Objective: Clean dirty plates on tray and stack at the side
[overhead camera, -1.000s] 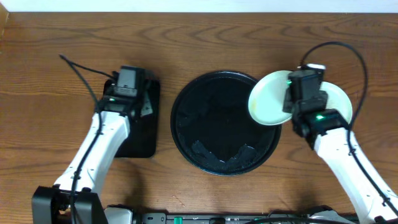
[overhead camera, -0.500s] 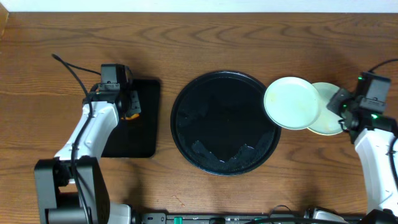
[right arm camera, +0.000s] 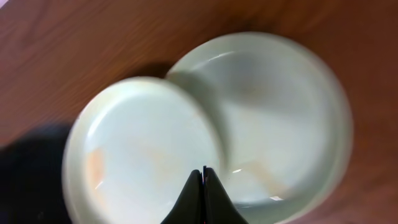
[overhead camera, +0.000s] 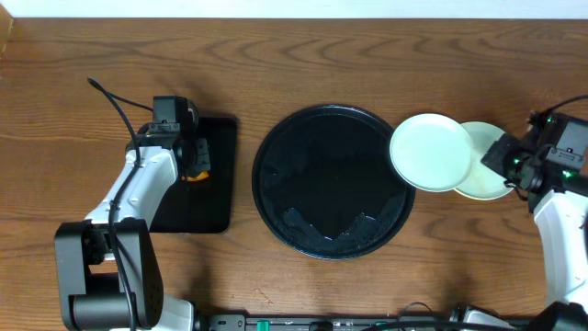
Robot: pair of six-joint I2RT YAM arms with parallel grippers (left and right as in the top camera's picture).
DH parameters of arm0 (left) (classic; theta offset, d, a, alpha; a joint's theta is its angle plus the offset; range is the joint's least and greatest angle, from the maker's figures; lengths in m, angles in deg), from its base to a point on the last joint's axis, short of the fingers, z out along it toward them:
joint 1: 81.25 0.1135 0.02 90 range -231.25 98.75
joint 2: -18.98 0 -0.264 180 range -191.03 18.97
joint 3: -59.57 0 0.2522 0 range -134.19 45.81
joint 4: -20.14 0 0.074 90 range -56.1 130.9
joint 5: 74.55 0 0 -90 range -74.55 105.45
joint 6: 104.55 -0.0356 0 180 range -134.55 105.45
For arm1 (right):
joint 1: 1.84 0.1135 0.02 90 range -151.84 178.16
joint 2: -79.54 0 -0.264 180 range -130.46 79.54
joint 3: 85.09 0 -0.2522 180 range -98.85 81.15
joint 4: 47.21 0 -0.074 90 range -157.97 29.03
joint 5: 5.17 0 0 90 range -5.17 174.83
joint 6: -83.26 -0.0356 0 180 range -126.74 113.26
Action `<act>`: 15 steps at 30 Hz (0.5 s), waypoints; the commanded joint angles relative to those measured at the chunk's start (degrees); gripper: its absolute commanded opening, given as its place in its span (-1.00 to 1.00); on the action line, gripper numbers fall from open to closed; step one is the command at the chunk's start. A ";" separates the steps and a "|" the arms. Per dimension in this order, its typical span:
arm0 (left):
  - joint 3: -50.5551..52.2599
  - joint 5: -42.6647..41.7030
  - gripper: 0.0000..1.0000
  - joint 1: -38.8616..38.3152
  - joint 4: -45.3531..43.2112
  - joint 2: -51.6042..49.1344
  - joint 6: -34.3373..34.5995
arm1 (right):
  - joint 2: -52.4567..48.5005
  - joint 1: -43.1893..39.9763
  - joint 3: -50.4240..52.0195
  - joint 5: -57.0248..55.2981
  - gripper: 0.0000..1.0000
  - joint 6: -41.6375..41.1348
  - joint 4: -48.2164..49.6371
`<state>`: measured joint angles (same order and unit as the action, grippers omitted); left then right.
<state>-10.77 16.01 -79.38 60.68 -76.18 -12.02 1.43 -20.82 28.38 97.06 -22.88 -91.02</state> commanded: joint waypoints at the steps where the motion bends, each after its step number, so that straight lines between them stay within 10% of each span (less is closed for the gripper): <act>1: 0.85 -0.17 -0.23 0.26 0.11 -0.22 -0.09 | -2.40 1.27 -1.01 8.74 -0.98 4.68 -0.85; 5: 0.85 -0.17 0.29 0.26 0.22 -0.22 0.57 | -4.42 2.56 -1.01 3.85 -0.78 3.69 -1.42; 15: 0.72 -0.15 0.47 0.26 1.62 0.26 1.18 | -9.27 2.51 -1.01 -2.78 -0.71 1.27 -1.18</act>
<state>-10.77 15.74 -79.36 61.95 -76.18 -11.39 -6.15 -18.52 28.38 96.49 -20.80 -92.22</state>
